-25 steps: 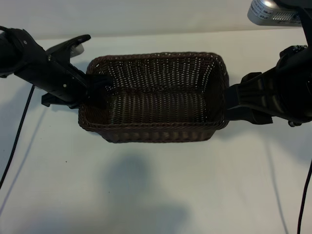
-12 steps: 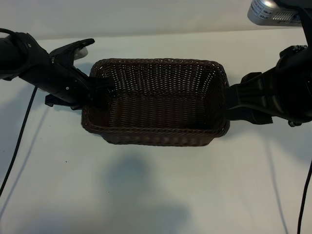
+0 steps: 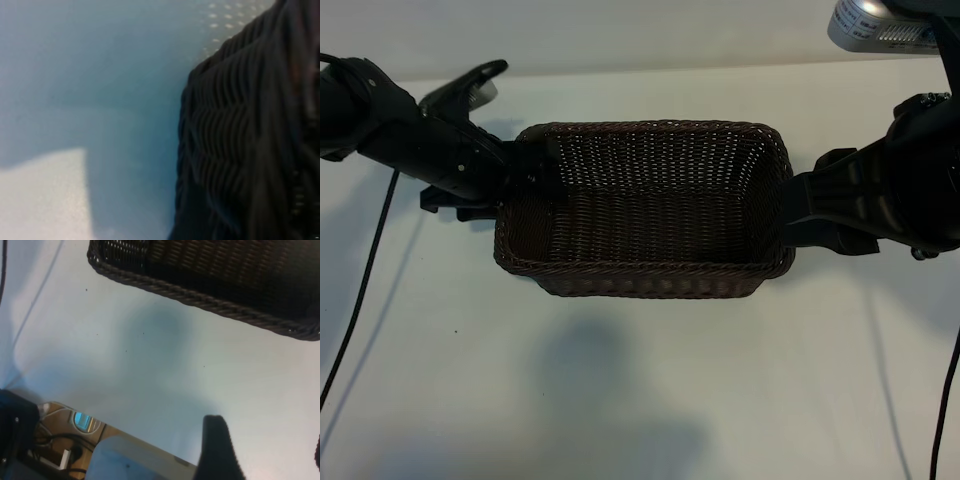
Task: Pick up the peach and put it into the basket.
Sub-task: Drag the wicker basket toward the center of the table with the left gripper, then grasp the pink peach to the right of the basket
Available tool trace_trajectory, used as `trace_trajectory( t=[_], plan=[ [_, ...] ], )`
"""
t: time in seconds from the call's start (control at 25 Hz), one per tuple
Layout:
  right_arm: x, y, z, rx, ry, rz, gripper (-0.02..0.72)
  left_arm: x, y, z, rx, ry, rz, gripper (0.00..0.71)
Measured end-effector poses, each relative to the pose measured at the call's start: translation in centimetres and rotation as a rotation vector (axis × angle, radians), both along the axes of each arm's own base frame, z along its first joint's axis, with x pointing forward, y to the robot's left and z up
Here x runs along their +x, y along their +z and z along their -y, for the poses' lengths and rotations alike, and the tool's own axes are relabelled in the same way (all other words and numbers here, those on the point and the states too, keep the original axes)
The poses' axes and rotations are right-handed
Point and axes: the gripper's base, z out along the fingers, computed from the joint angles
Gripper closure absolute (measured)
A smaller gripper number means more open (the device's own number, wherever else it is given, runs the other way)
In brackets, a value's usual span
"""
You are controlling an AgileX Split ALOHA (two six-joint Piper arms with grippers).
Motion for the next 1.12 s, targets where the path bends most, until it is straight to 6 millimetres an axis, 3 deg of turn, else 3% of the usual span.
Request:
trace_trajectory(
  t=[0.28,0.68,1.12],
  plan=[
    [0.0,0.0,0.0,0.000,0.000,0.000,0.238,-1.9,4.6,-0.6,0.052,-0.060,0.063,0.078],
    [0.0,0.0,0.0,0.000,0.000,0.000,0.238,-7.3,13.1,-1.7,0.095,-0.123,0.193,0.093],
    [0.0,0.0,0.0,0.000,0.000,0.000,0.238,-12.3,17.7,-1.4,-0.023,-0.199,0.242,0.111]
  ],
)
